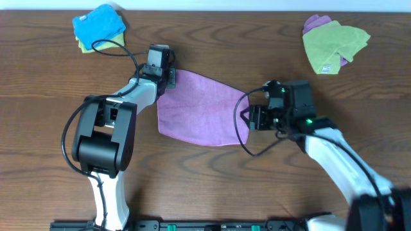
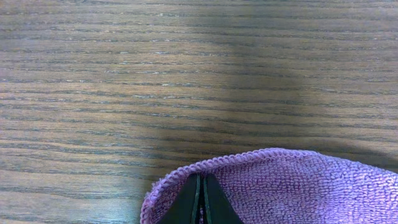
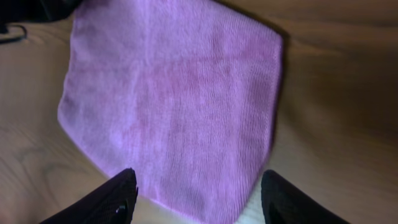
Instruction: Fold the cloth
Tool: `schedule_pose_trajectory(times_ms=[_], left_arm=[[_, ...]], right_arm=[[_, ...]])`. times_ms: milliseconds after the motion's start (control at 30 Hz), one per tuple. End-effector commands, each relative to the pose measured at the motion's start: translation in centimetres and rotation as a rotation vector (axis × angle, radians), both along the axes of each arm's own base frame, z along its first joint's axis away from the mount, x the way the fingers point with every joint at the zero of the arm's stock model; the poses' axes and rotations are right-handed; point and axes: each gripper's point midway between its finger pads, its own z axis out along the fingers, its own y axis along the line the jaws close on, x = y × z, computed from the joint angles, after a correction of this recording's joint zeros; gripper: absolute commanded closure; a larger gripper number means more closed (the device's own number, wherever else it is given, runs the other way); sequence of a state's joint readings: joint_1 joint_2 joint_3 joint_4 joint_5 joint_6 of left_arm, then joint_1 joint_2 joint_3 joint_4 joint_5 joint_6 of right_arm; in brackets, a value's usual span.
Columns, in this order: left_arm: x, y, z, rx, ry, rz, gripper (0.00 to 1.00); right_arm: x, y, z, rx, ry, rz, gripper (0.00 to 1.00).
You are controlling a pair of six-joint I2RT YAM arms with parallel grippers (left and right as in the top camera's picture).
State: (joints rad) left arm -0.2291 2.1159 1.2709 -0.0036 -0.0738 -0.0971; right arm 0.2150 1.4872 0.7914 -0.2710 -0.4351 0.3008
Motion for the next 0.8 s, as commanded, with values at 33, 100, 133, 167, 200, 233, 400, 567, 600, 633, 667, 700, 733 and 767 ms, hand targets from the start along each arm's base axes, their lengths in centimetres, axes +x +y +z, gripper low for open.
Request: schedule_pose_trajectory(times_ms=[33, 100, 133, 167, 200, 233, 400, 567, 600, 633, 667, 700, 733, 767], left_arm=[[-2.9, 0.8, -4.5, 0.017, 0.148, -0.007, 0.95], [-3.0, 0.8, -4.4, 0.017, 0.156, -0.005, 0.94], [-3.0, 0.8, -4.2, 0.015, 0.159, -0.007, 0.94], [-2.9, 0.4, -3.7, -0.002, 0.153, -0.017, 0.94], [-2.8, 0.1, -3.4, -0.016, 0.149, -0.026, 0.94], [-2.7, -0.3, -2.8, -0.035, 0.141, -0.036, 0.94], [-2.2, -1.1, 0.4, -0.098, 0.094, -0.033, 0.94], [-3.9, -0.7, 5.2, -0.104, 0.096, -0.023, 0.95], [-4.7, -0.5, 6.3, -0.102, 0.103, -0.023, 0.94], [-5.1, -0.4, 7.2, -0.102, 0.104, -0.023, 0.94], [-5.6, -0.3, 8.5, -0.103, 0.097, -0.023, 0.94], [-6.0, -0.2, 9.6, -0.104, 0.085, -0.023, 0.94], [-6.2, -0.1, 10.6, -0.104, 0.072, -0.021, 0.94], [-6.4, 0.2, 11.7, -0.099, 0.050, -0.014, 0.94]], right_arm=[[0.1, 1.5, -2.1, 0.084, 0.066, 0.039, 0.36], [0.4, 1.7, -2.2, 0.099, 0.060, 0.045, 0.35], [0.5, 1.7, -2.1, 0.098, 0.055, 0.045, 0.34], [0.6, 1.7, -1.9, 0.100, 0.050, 0.044, 0.34], [0.7, 1.6, -1.9, 0.100, 0.048, 0.043, 0.34], [0.8, 1.5, -1.9, 0.101, 0.048, 0.039, 0.34], [0.5, 2.0, -1.5, 0.140, 0.057, 0.061, 0.38], [-0.4, 2.6, -1.1, 0.178, 0.092, 0.089, 0.96], [-0.5, 2.5, -0.8, 0.177, 0.098, 0.089, 0.98], [-0.6, 2.5, -0.5, 0.172, 0.095, 0.099, 0.98], [-0.6, 2.5, 0.1, 0.164, 0.081, 0.113, 0.98], [-0.6, 2.5, 0.6, 0.158, 0.065, 0.126, 0.98], [-0.5, 2.5, 1.4, 0.152, 0.046, 0.137, 0.98], [-0.4, 2.4, 1.9, 0.143, 0.033, 0.136, 0.98]])
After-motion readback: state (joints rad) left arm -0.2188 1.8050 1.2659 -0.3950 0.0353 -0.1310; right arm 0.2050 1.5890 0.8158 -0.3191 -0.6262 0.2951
